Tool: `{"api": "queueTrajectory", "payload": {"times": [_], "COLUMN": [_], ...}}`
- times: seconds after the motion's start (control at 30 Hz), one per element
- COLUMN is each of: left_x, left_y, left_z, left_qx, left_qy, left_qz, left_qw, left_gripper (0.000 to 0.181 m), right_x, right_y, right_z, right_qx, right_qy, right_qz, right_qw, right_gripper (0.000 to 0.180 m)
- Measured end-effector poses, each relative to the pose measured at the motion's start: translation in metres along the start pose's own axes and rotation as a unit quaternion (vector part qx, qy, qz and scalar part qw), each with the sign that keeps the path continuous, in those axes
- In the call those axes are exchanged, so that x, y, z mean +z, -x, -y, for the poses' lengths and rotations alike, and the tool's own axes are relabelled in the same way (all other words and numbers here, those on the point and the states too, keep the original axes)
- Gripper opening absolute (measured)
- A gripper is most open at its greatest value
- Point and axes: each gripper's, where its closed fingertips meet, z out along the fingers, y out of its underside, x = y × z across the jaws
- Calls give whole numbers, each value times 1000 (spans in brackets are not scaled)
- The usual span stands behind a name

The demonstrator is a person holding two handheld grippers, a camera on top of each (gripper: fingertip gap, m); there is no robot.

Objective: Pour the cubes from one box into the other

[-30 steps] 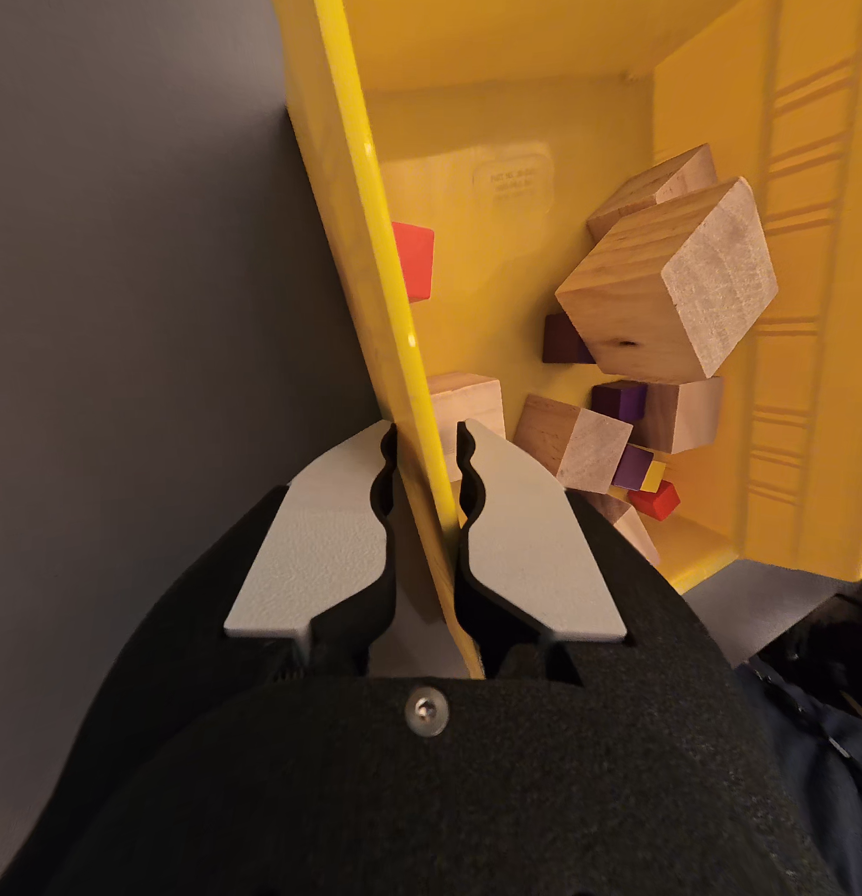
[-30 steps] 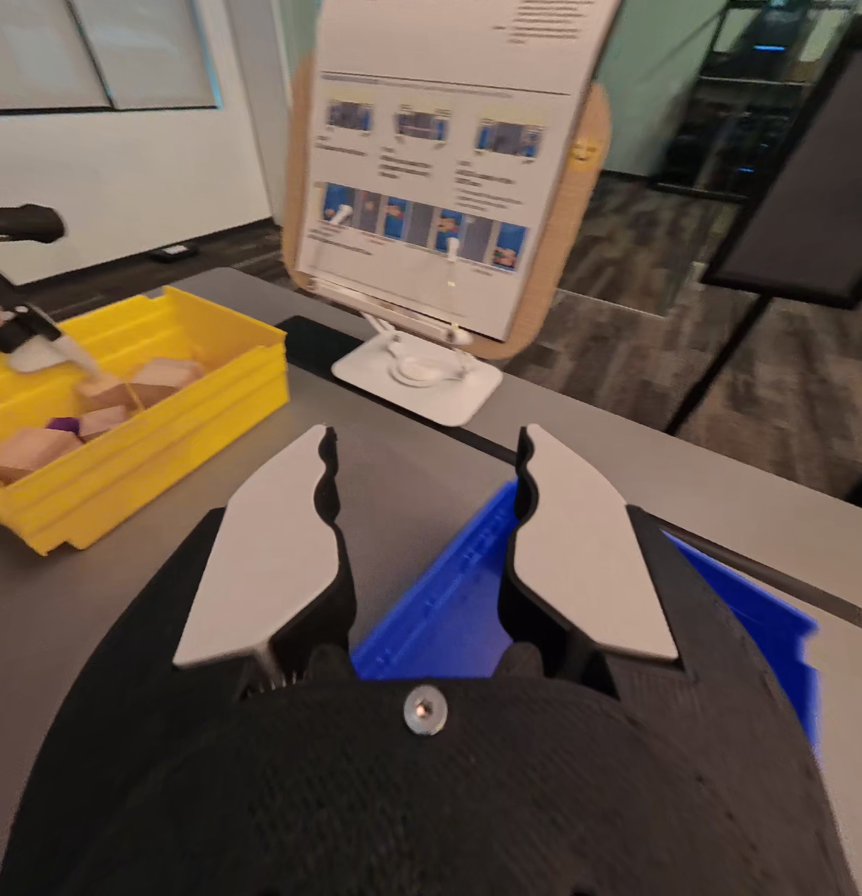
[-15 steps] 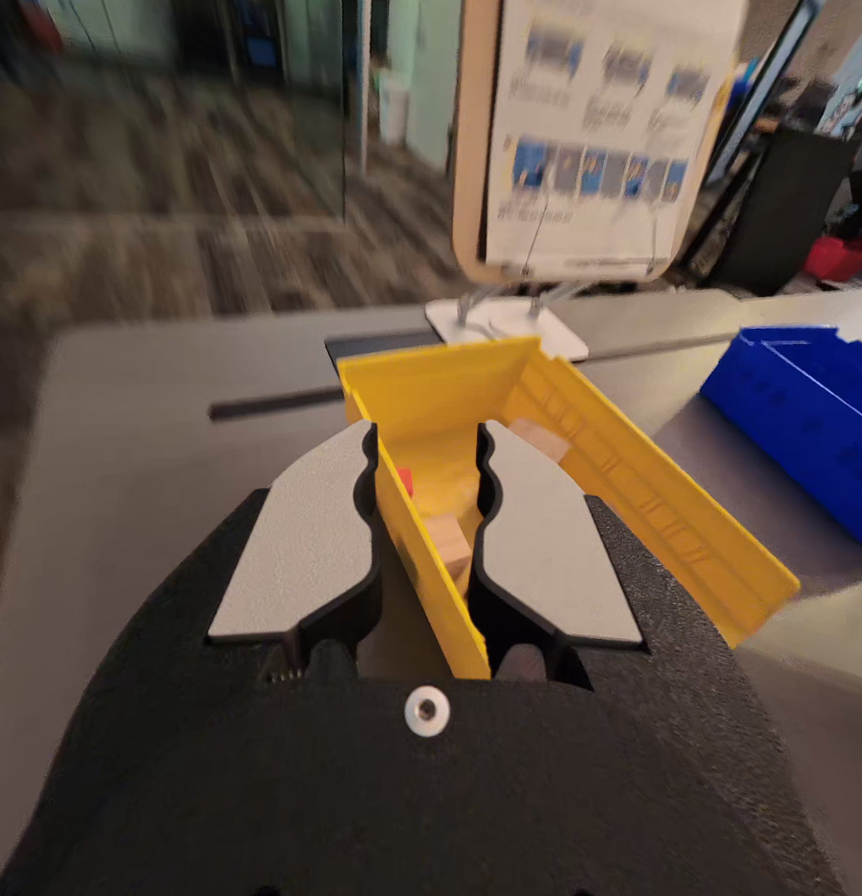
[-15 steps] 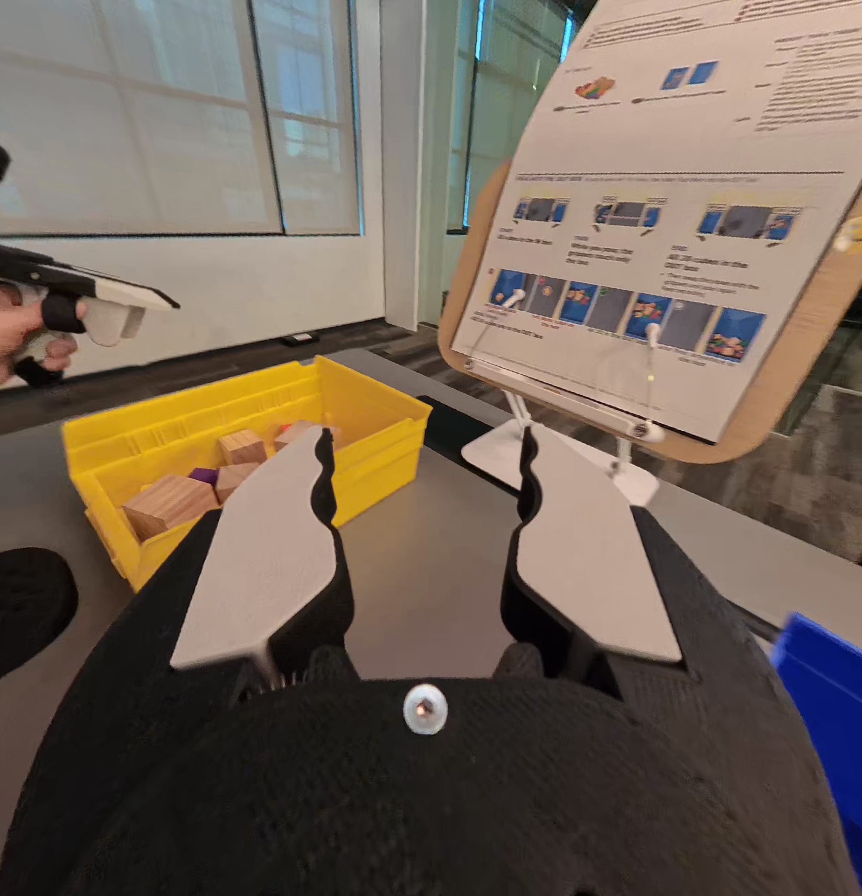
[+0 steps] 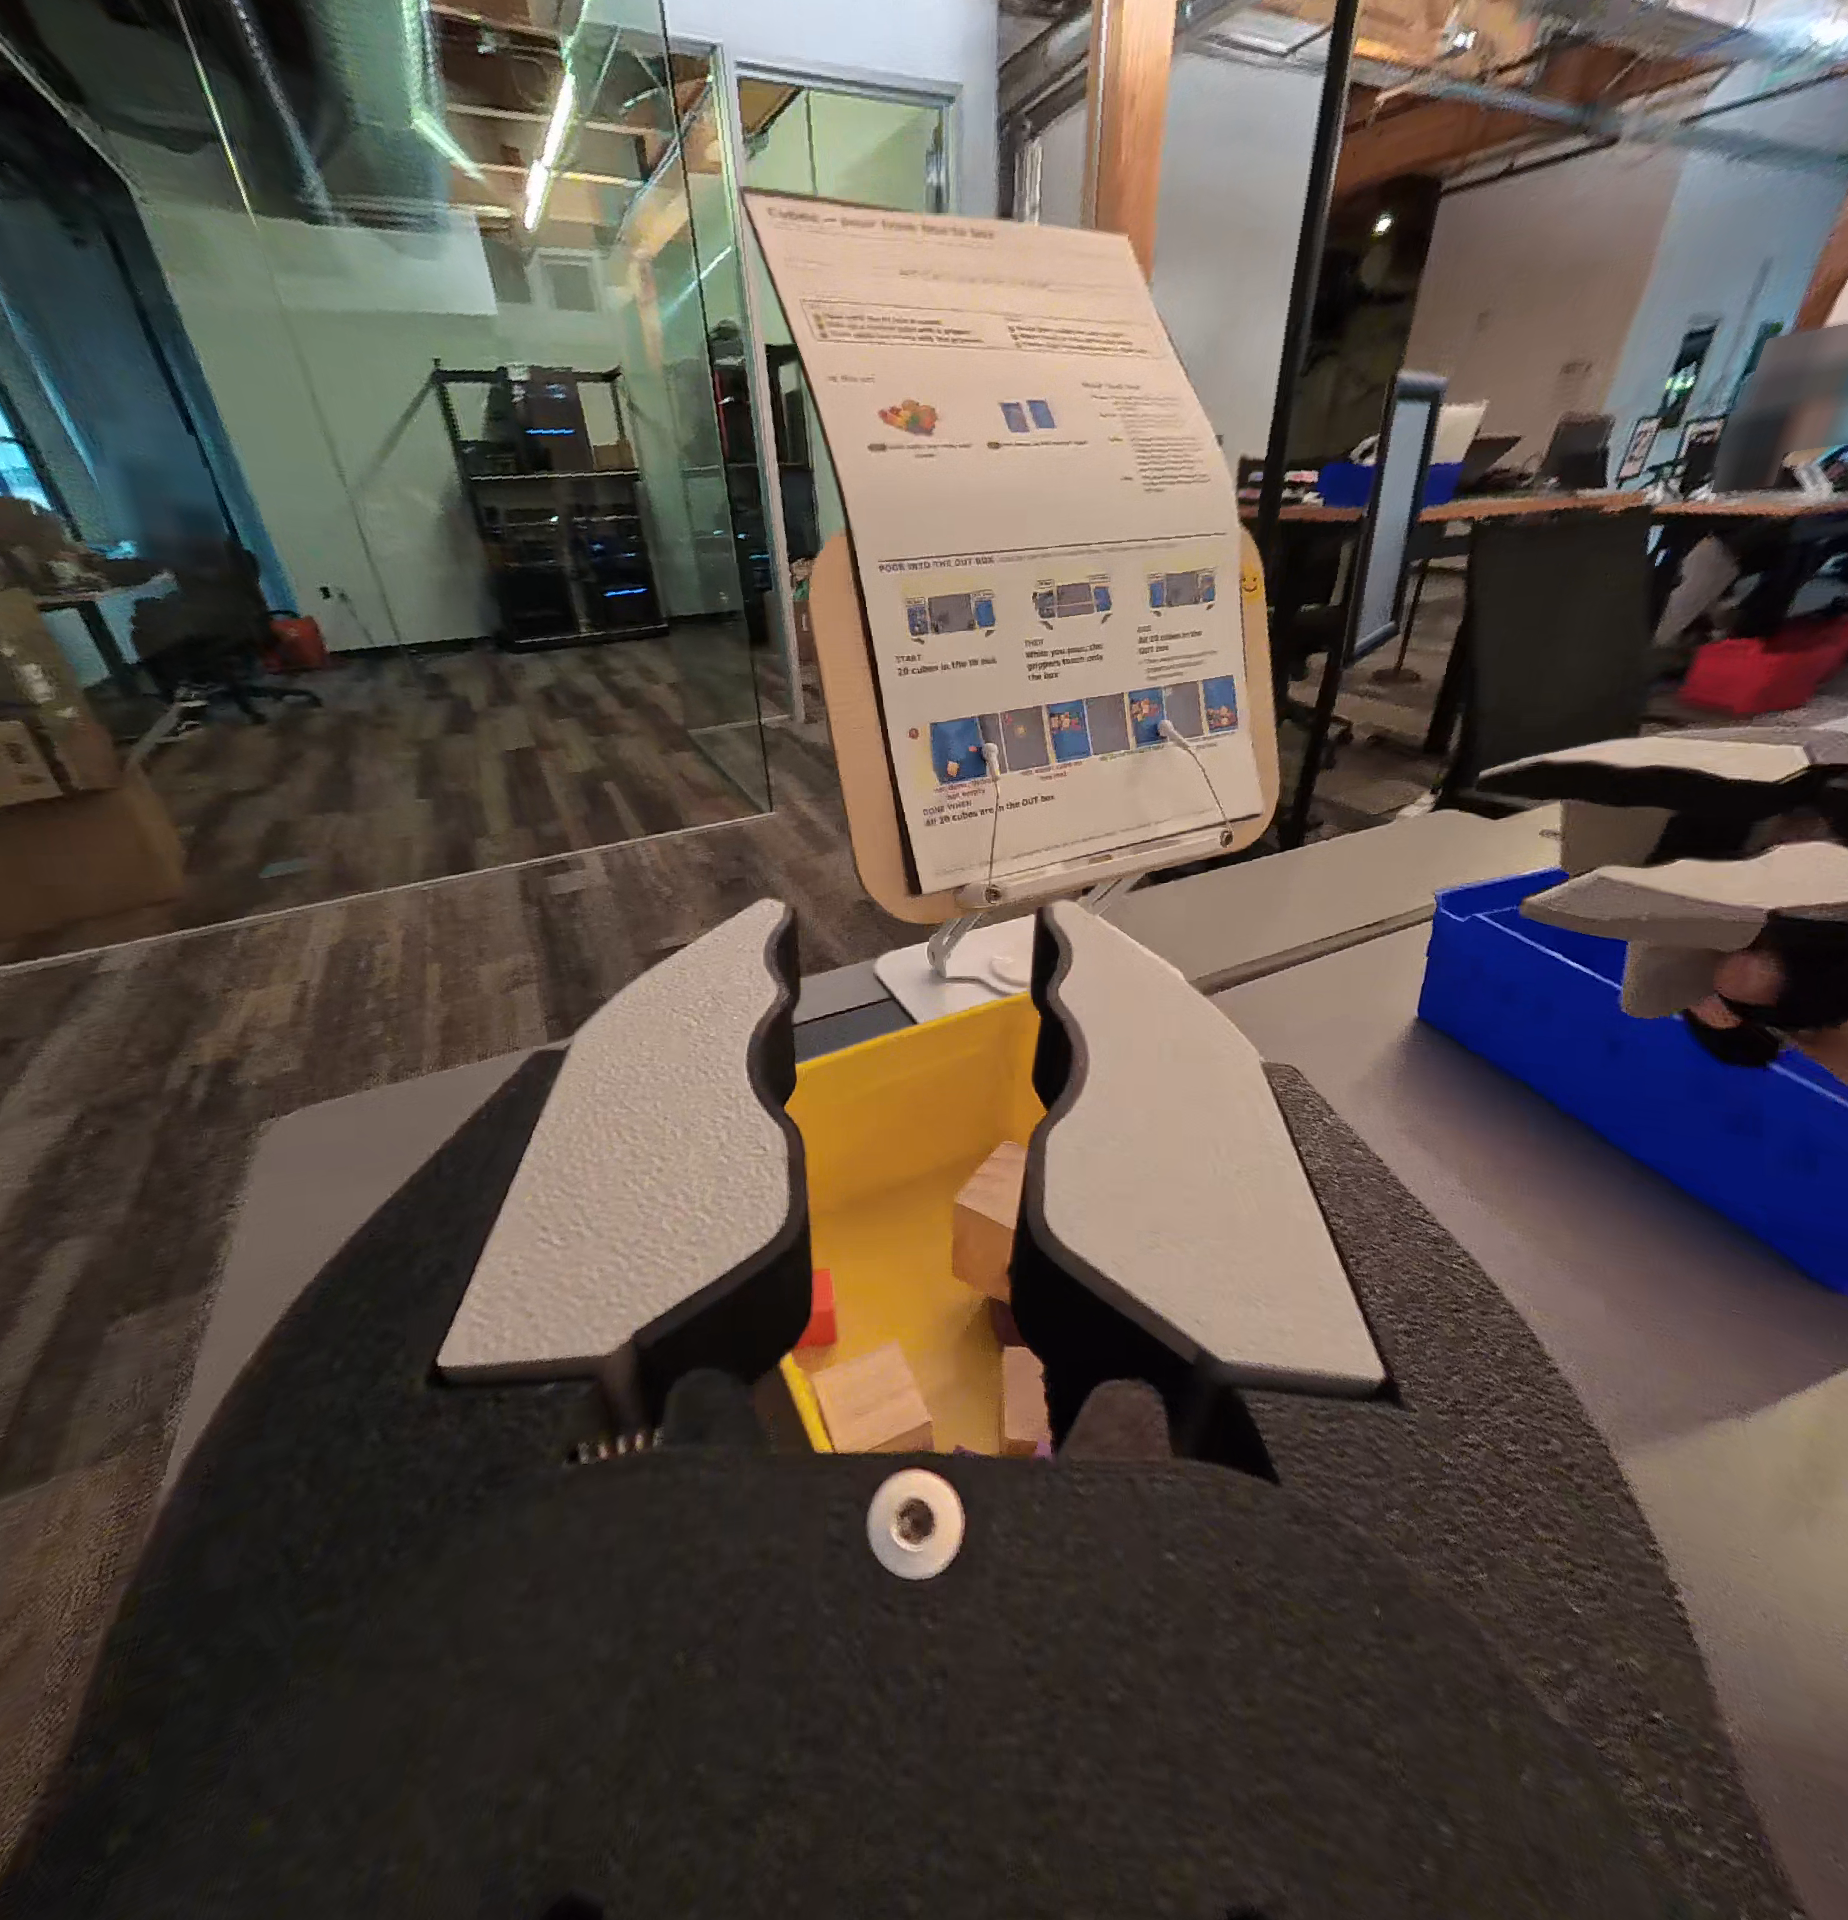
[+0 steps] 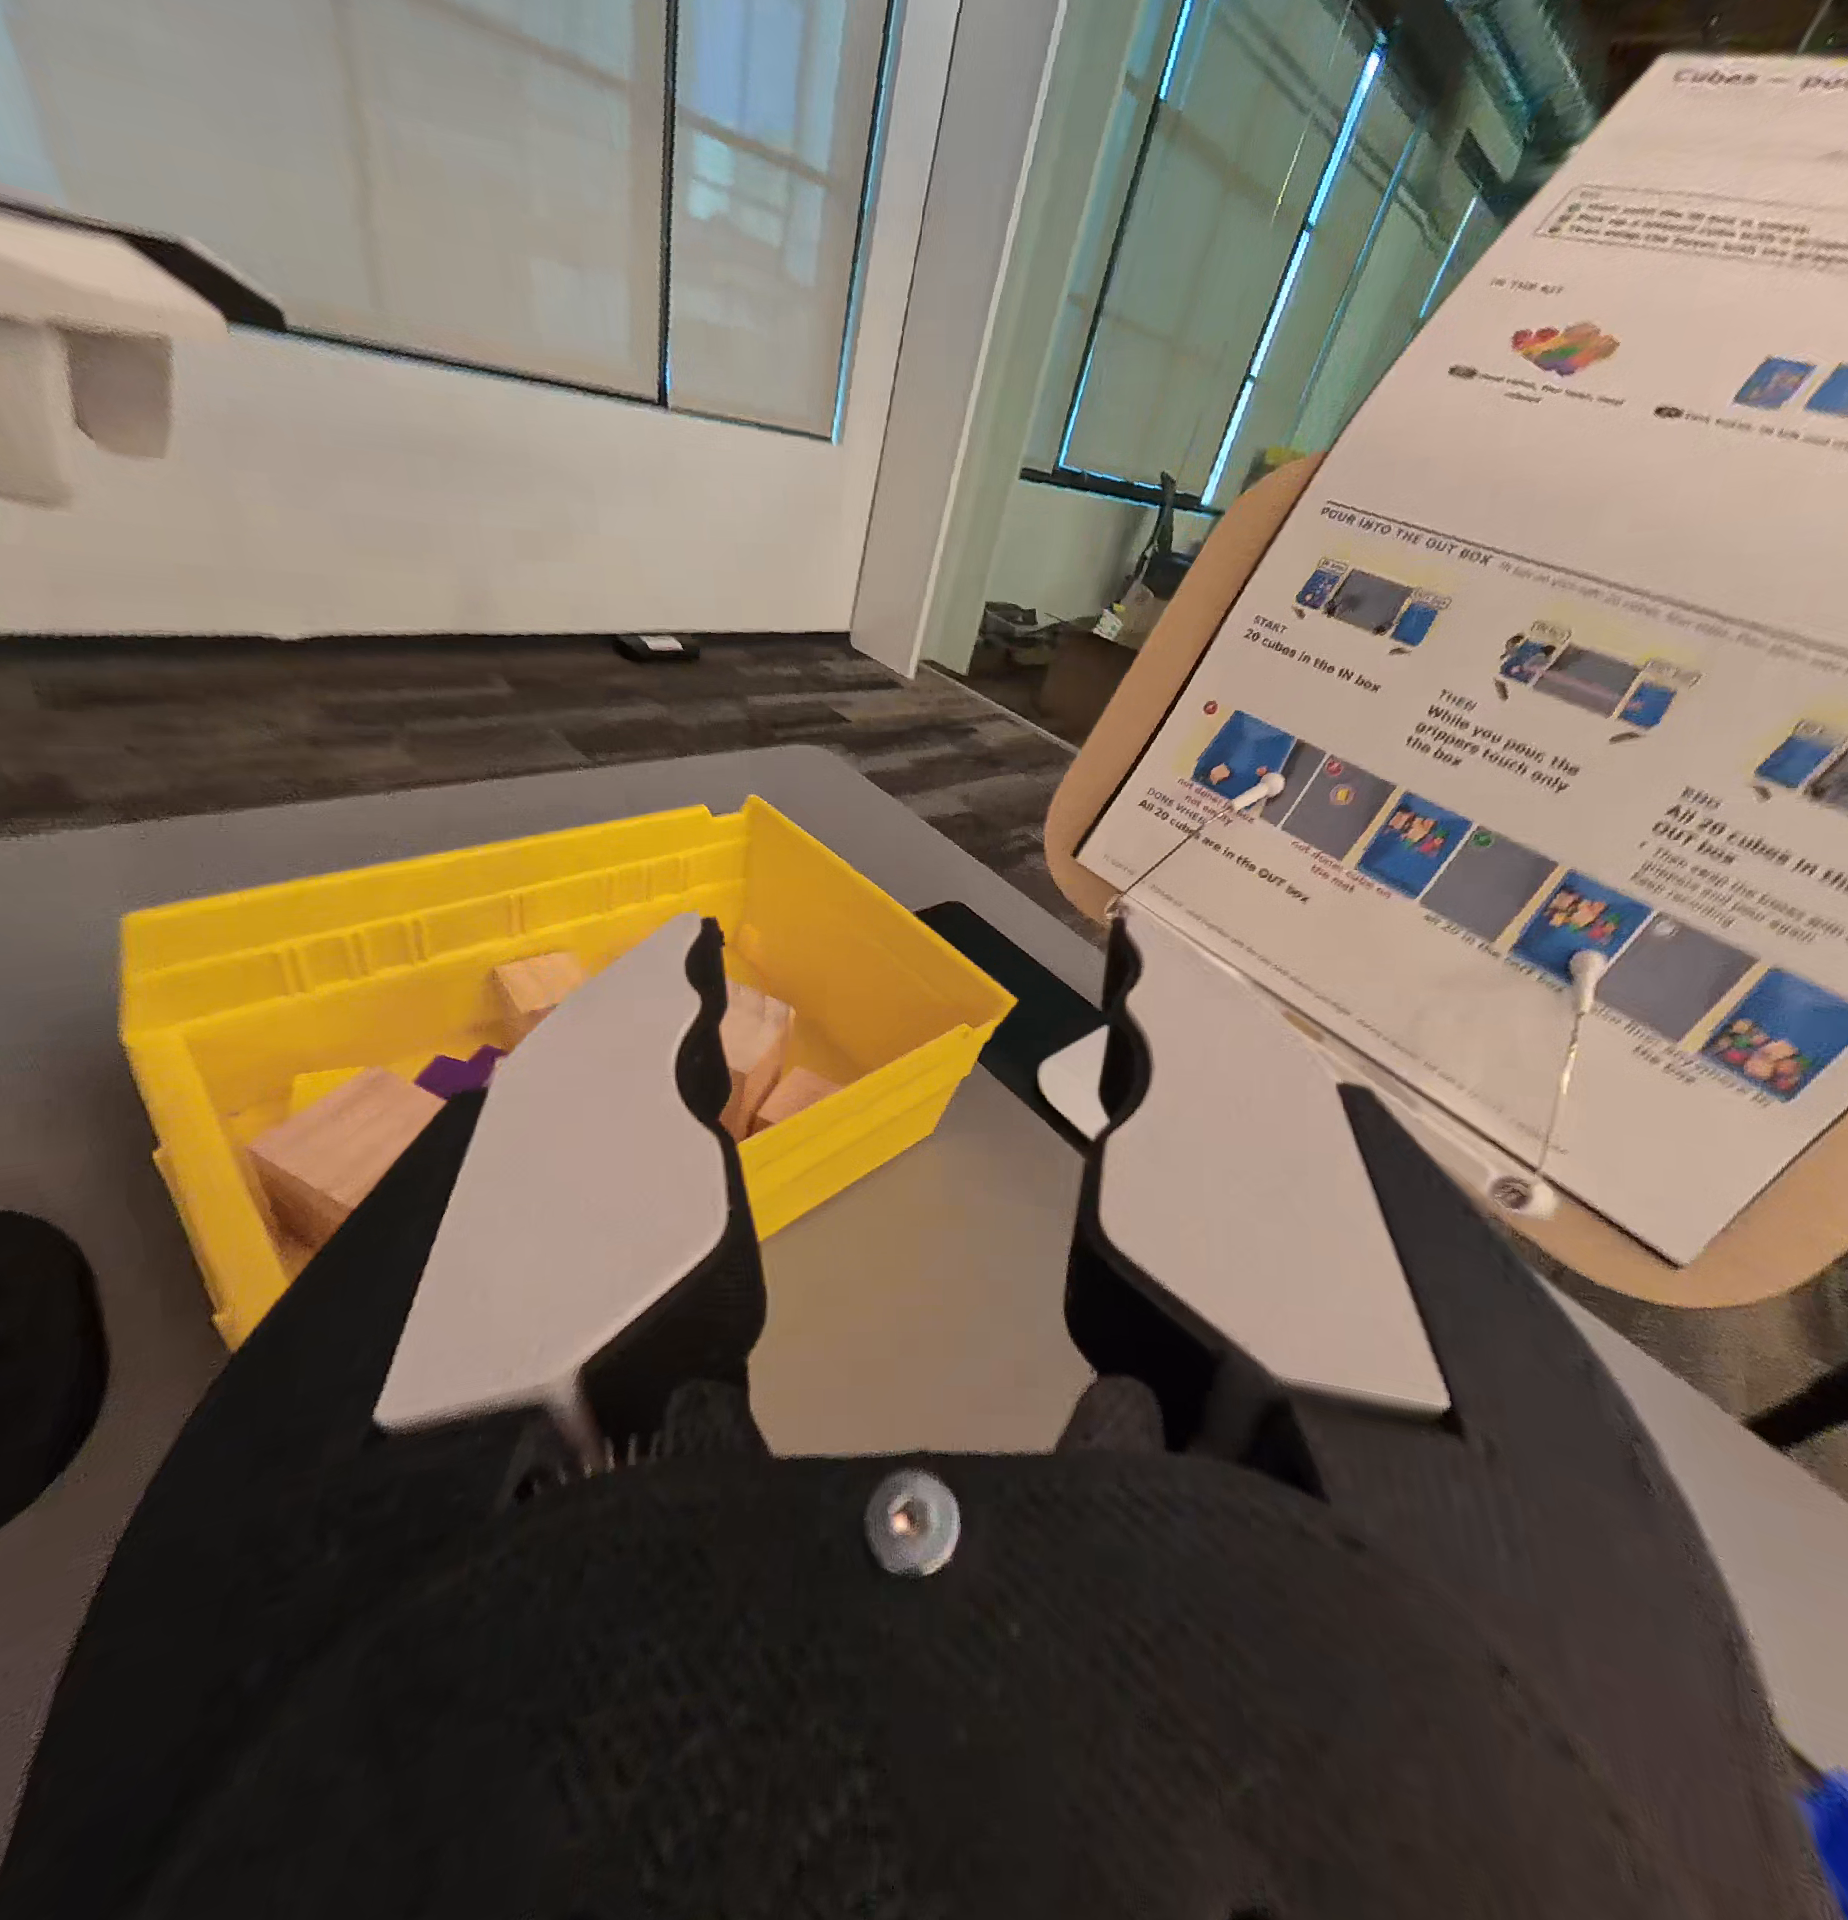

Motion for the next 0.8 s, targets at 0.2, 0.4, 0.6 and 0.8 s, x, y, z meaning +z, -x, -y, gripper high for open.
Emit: {"api": "queueTrajectory", "payload": {"times": [0.2, 0.4, 0.6, 0.8], "left_x": [16, 33, 37, 37], "left_y": [3, 17, 45, 50], "left_z": [4, -68, -121, -179], "left_qx": [-27, -20, -112, -216], "left_qy": [73, 232, 320, 416], "left_qz": [32, 67, 59, 50], "left_qw": [996, 970, 939, 882], "left_gripper": [42, 42, 31, 23], "right_x": [4, 12, 10, -1], "right_y": [-12, -28, -52, -66], "right_z": [18, -11, -60, -76], "right_qx": [8, 111, 60, 81], "right_qy": [16, 59, 179, 198], "right_qz": [-15, -5, -57, -69], "right_qw": [1000, 992, 980, 974], "right_gripper": [63, 53, 53, 53]}}
